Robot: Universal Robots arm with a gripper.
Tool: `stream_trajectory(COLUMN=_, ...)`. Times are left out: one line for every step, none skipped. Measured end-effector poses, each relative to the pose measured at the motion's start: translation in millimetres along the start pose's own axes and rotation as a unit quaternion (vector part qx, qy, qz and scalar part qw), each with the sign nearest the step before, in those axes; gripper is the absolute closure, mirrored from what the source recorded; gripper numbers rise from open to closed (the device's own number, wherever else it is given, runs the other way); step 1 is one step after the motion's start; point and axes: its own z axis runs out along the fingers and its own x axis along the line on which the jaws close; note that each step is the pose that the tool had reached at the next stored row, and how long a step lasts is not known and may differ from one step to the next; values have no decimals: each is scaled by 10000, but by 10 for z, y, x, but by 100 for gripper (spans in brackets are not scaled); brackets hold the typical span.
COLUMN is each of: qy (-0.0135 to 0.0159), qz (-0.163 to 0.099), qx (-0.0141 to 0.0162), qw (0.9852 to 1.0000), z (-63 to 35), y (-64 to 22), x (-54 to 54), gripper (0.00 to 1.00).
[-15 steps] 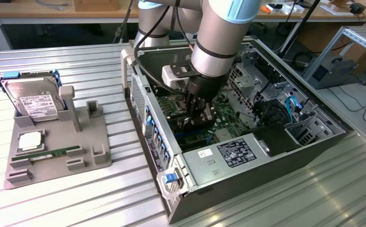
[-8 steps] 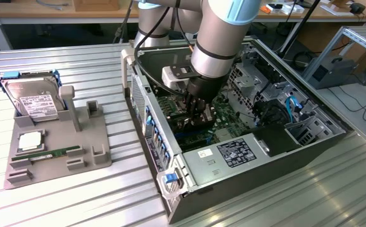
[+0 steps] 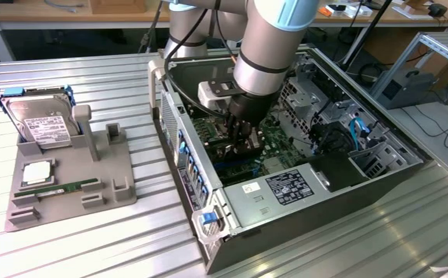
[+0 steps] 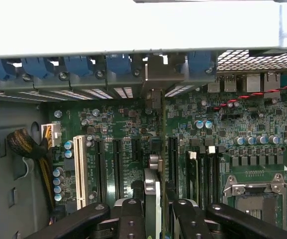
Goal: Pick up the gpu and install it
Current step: 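Insert the gpu into the slot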
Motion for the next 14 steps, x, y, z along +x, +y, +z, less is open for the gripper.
stream_trajectory(qy=1, qz=0, qx=0, qw=10000, z=6, y=0, x=-4, gripper=73)
stream_trajectory(qy=1, qz=0, qx=0, qw=10000, z=11, y=0, x=-17, gripper=73)
stream_trajectory(qy=8, qz=0, qx=0, qw=10000, z=11, y=1, x=-20, gripper=73)
stream_trajectory(qy=14, qz=1, qx=0, qw=10000, z=11, y=1, x=-22, gripper=73)
stream_trajectory(qy=19, qz=1, qx=0, qw=10000, z=10, y=1, x=-24, gripper=73)
stream_trajectory(qy=28, qz=-1, qx=1, qw=10000, z=10, y=1, x=-28, gripper=73)
stream_trajectory(qy=30, qz=-2, qx=1, qw=10000, z=10, y=1, x=-30, gripper=73)
stream_trajectory(qy=31, qz=-3, qx=1, qw=10000, z=10, y=1, x=-30, gripper=73)
stream_trajectory(qy=32, qz=-3, qx=0, qw=10000, z=11, y=1, x=-30, gripper=73)
stream_trajectory(qy=32, qz=-3, qx=1, qw=10000, z=12, y=1, x=-31, gripper=73)
stream_trajectory(qy=31, qz=-3, qx=1, qw=10000, z=13, y=1, x=-31, gripper=73)
stream_trajectory(qy=31, qz=-4, qx=1, qw=10000, z=14, y=1, x=-32, gripper=73)
stream_trajectory(qy=31, qz=-3, qx=1, qw=10000, z=16, y=1, x=-32, gripper=73)
stream_trajectory(qy=32, qz=-4, qx=1, qw=10000, z=20, y=1, x=-32, gripper=73)
